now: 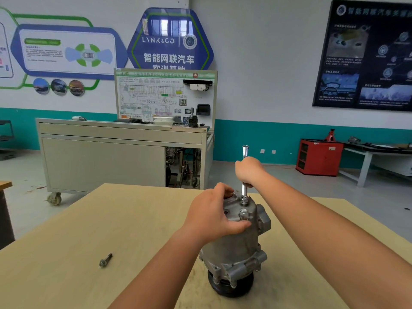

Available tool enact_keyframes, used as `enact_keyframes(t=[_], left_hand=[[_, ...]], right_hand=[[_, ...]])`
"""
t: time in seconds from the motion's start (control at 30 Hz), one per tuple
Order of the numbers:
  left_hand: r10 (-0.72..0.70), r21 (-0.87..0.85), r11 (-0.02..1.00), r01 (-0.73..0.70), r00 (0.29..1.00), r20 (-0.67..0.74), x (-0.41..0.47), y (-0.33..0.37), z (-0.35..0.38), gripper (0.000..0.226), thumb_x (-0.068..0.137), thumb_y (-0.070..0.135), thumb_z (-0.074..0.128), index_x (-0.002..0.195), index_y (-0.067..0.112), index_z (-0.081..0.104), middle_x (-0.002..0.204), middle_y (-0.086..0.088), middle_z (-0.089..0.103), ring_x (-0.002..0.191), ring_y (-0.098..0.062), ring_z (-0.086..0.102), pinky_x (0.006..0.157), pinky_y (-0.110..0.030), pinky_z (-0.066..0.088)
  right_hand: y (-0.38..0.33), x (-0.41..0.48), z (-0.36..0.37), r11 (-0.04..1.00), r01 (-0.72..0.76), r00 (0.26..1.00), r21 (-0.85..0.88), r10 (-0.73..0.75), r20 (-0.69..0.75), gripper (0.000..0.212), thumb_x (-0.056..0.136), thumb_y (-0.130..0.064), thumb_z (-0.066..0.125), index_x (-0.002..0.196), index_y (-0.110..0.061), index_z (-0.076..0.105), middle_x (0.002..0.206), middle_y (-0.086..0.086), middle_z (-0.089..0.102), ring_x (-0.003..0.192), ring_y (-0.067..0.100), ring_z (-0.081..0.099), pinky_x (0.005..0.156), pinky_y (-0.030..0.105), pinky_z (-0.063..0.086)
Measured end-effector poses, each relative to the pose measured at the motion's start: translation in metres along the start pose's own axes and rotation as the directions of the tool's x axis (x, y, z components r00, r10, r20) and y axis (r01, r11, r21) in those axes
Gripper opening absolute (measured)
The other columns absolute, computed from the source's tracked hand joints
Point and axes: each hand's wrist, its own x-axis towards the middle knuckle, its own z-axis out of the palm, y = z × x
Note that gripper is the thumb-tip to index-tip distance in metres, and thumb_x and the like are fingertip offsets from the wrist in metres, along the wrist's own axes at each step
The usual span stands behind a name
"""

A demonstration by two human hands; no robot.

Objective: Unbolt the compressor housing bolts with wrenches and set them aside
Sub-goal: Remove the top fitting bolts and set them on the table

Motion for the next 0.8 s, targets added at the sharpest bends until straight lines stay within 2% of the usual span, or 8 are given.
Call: enact_keyframes(t=[0.07,0.13,0.2,0.27,0.4,0.57,0.67,0.8], left_hand=[[0.002,-0.005,1.0,-0.002,1.0,0.009,0.0,-0.002,-0.001,0.075,0.065,0.056,0.078,0.125,0.021,0.049,0.119,0.009,0.06,0.108,-0.008,0.056,0.084,-0.017,0.041],[0.002,-0.022,1.0,-0.002,1.0,0.02,0.001,-0.003,-0.003,0.078,0.065,0.055,0.08,0.127,0.021,0.049,0.123,0.01,0.06,0.111,-0.008,0.056,0.088,-0.019,0.043],[0.004,-0.031,1.0,-0.003,1.0,0.023,0.001,-0.004,-0.005,0.078,0.064,0.054,0.081,0.128,0.021,0.05,0.124,0.011,0.06,0.112,-0.007,0.056,0.091,-0.021,0.044],[0.002,-0.039,0.999,-0.001,1.0,0.014,0.0,-0.003,-0.005,0.077,0.064,0.054,0.081,0.127,0.022,0.05,0.123,0.011,0.06,0.112,-0.007,0.055,0.092,-0.021,0.045],[0.001,-0.047,0.999,-0.001,1.0,0.002,-0.001,-0.002,-0.005,0.074,0.064,0.054,0.081,0.125,0.023,0.051,0.121,0.012,0.06,0.11,-0.006,0.055,0.091,-0.021,0.044],[0.022,-0.041,0.999,-0.023,1.0,-0.006,-0.001,-0.001,-0.004,0.073,0.065,0.054,0.08,0.125,0.025,0.051,0.12,0.013,0.06,0.109,-0.006,0.055,0.089,-0.023,0.044],[0.02,-0.064,0.998,-0.021,1.0,-0.015,-0.001,-0.002,-0.004,0.07,0.065,0.051,0.081,0.123,0.024,0.052,0.117,0.011,0.062,0.107,-0.008,0.057,0.088,-0.029,0.046],[0.038,-0.088,0.995,-0.042,0.998,-0.041,-0.001,-0.001,-0.001,0.065,0.063,0.049,0.082,0.117,0.023,0.055,0.111,0.013,0.063,0.102,-0.006,0.057,0.084,-0.026,0.046]], right_hand=[[-0.001,-0.003,-0.004,1.0,-0.005,0.999,0.002,0.005,0.051,0.034,0.093,0.002,0.037,0.125,0.002,0.048,0.125,0.02,0.054,0.11,0.032,0.056,0.066,0.031,0.039],[0.001,0.004,-0.001,0.999,0.0,0.999,0.043,-0.002,0.054,0.033,0.093,0.0,0.038,0.123,0.003,0.051,0.123,0.021,0.055,0.104,0.033,0.056,0.066,0.03,0.039],[0.005,0.01,0.004,0.948,-0.093,0.994,0.306,0.071,0.081,0.032,0.096,-0.01,0.037,0.119,0.005,0.054,0.104,0.019,0.059,0.084,0.029,0.053,0.057,0.025,0.037],[0.008,0.014,0.008,0.89,-0.098,0.995,0.446,0.07,0.077,0.038,0.097,-0.017,0.035,0.118,0.007,0.055,0.075,0.01,0.05,0.062,0.022,0.045,0.051,0.024,0.034],[0.011,0.011,0.011,0.789,-0.185,0.979,0.586,0.095,0.181,0.031,0.098,-0.011,0.034,0.116,-0.002,0.056,0.064,0.003,0.041,0.052,0.014,0.036,0.046,0.024,0.029],[-0.009,0.007,0.017,0.862,-0.02,0.933,0.506,-0.166,0.32,0.027,0.099,-0.018,0.037,0.085,-0.019,0.06,0.056,0.002,0.036,0.046,0.015,0.032,0.043,0.026,0.029],[-0.019,0.006,0.02,0.905,0.149,0.911,0.398,-0.282,0.3,0.028,0.099,-0.023,0.039,0.084,-0.02,0.062,0.054,0.0,0.041,0.046,0.014,0.036,0.048,0.026,0.032],[-0.02,0.0,0.017,0.907,0.33,0.86,0.262,-0.403,0.313,0.04,0.095,-0.049,0.043,0.08,-0.016,0.061,0.051,-0.002,0.043,0.042,0.011,0.038,0.051,0.026,0.032]])
